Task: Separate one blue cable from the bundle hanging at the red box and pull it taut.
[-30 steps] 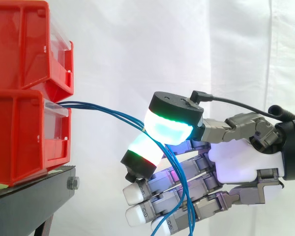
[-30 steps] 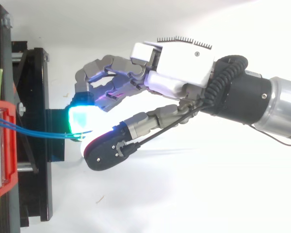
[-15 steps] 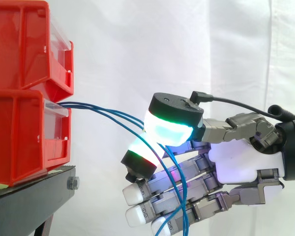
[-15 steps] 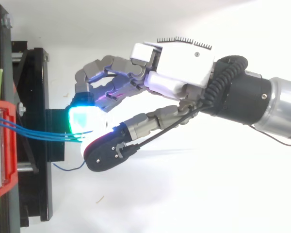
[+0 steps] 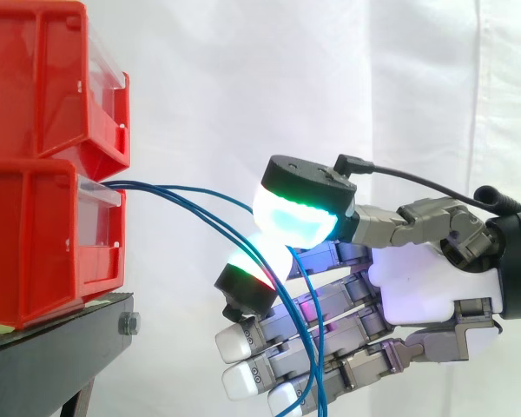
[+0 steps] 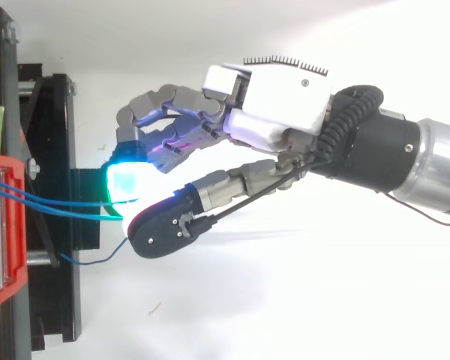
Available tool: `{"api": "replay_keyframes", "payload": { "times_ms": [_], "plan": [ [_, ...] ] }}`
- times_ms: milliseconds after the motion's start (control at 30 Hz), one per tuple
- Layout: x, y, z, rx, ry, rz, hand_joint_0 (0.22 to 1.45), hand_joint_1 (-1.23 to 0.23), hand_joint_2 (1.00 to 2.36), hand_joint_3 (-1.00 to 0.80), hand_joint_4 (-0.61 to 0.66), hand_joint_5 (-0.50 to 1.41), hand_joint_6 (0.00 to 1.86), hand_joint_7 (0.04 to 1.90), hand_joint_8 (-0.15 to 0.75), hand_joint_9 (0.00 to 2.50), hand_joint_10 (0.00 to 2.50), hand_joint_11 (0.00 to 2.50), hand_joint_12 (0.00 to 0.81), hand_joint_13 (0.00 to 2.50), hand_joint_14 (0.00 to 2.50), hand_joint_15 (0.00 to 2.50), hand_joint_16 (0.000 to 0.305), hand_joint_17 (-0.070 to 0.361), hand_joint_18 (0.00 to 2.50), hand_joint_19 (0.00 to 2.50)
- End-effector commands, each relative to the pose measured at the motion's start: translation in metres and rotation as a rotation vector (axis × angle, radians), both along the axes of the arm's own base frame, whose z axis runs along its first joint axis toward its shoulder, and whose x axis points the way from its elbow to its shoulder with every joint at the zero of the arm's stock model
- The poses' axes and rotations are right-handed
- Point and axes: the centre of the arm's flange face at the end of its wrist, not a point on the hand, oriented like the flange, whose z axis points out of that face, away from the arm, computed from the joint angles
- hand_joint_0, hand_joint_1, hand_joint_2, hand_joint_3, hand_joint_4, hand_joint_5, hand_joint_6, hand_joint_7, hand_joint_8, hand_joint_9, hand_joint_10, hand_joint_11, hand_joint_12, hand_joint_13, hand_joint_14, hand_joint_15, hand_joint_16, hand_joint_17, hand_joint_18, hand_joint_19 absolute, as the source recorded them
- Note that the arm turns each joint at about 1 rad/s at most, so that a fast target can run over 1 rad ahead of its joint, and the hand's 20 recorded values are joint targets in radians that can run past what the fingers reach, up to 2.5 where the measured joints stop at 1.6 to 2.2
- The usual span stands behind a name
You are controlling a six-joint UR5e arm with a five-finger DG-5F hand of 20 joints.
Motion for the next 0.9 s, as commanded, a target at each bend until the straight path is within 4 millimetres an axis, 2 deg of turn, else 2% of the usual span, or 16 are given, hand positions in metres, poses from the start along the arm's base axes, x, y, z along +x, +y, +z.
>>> {"api": "replay_keyframes", "payload": {
  "times_ms": [0,267,367,533,867],
  "plan": [
    [0.0001,0.0000,0.0001,0.000,-0.001,0.000,0.51,-0.68,1.00,-0.50,0.11,-0.17,0.85,1.14,0.271,0.70,0.02,0.59,0.360,0.66,0.01,0.34,0.047,0.105,0.67,0.34],
    [0.0001,0.0000,0.0001,0.000,-0.001,0.000,0.46,-0.68,1.00,-0.50,0.13,-0.17,0.84,1.10,0.290,0.72,0.02,0.59,0.383,0.67,0.01,0.34,0.051,0.115,0.70,0.33],
    [0.0001,-0.0002,0.0001,0.000,-0.001,-0.002,0.51,-0.65,1.00,-0.50,0.11,-0.17,0.84,1.11,0.274,0.71,0.02,0.58,0.364,0.66,0.01,0.34,0.047,0.106,0.67,0.34],
    [-0.0004,-0.0004,-0.0006,0.000,0.001,-0.003,0.62,-0.75,1.00,-0.50,0.07,-0.18,0.83,1.17,0.259,0.70,0.02,0.58,0.343,0.65,0.01,0.35,0.043,0.098,0.65,0.36],
    [-0.0002,0.0019,-0.0006,0.000,0.001,0.000,0.59,-0.76,1.02,-0.17,-0.09,-0.17,0.89,1.26,0.260,0.72,0.02,0.60,0.342,0.65,0.01,0.35,0.044,0.098,0.65,0.37]
  ]
}}
